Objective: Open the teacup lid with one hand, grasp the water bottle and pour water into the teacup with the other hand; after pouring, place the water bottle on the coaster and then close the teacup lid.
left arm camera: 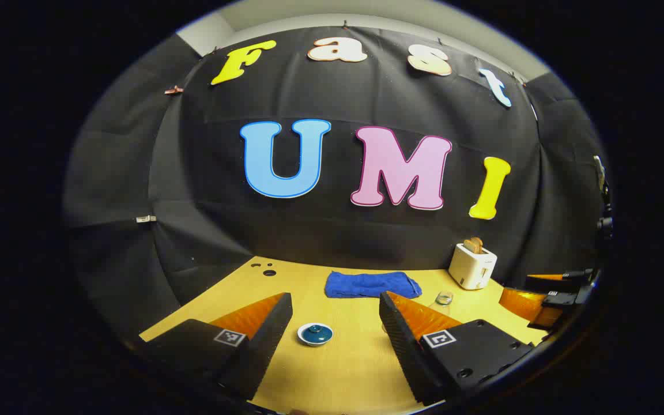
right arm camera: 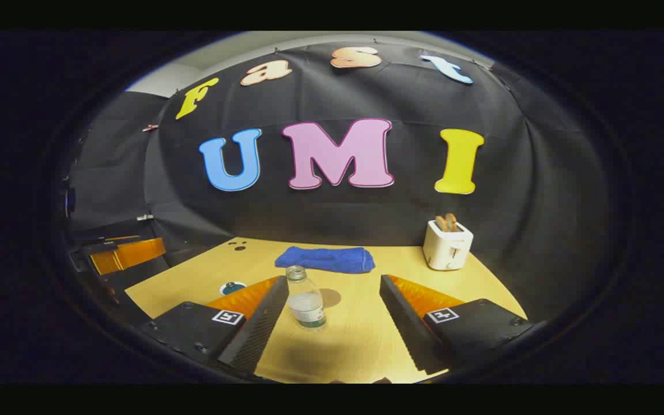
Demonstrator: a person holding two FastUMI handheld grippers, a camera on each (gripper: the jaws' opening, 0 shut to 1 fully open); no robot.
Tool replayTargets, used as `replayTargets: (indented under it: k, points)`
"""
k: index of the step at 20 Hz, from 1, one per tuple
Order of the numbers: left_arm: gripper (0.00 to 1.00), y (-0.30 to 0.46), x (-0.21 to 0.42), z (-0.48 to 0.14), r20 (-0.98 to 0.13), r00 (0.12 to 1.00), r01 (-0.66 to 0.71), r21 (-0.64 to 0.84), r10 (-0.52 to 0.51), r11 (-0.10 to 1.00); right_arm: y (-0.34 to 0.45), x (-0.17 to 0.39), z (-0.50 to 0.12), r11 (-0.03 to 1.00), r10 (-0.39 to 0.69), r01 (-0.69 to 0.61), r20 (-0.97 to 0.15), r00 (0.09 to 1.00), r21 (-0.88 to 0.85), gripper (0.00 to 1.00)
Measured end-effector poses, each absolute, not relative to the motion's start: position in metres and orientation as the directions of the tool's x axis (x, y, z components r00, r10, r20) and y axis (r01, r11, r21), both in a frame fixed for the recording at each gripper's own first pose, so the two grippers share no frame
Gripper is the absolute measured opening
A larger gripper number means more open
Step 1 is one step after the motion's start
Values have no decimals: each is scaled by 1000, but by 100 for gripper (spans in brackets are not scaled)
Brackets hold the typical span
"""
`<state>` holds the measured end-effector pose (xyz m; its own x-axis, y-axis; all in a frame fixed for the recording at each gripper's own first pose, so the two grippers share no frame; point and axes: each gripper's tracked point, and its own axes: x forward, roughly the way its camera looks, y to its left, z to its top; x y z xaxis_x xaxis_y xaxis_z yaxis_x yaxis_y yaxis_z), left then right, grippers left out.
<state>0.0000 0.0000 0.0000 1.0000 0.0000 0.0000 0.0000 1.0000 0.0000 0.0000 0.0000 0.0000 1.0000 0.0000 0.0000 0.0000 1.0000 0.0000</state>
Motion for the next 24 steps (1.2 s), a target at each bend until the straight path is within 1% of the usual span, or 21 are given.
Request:
replayTargets:
  k: [5,10,15,20,24]
  points:
    - [95,6,13,-17,-36,999,-1,20,1,1000,5,14,-9,999,44,-44,-15,999,-20,98]
    - [95,11,24,-26,-57,998,-6,20,7,1000,9,25,-12,998,62,-63,-24,998,-26,99]
    - [95,10,37,-30,-67,998,14,29,-12,999,18,32,-18,995,94,-95,-36,995,-33,99]
    - [95,17,59,-52,-88,996,15,39,-11,999,21,37,-33,995,98,-100,-69,993,-21,99]
    - [95,27,90,-82,-118,993,11,39,-6,999,21,42,-53,994,100,-104,-107,989,-30,99]
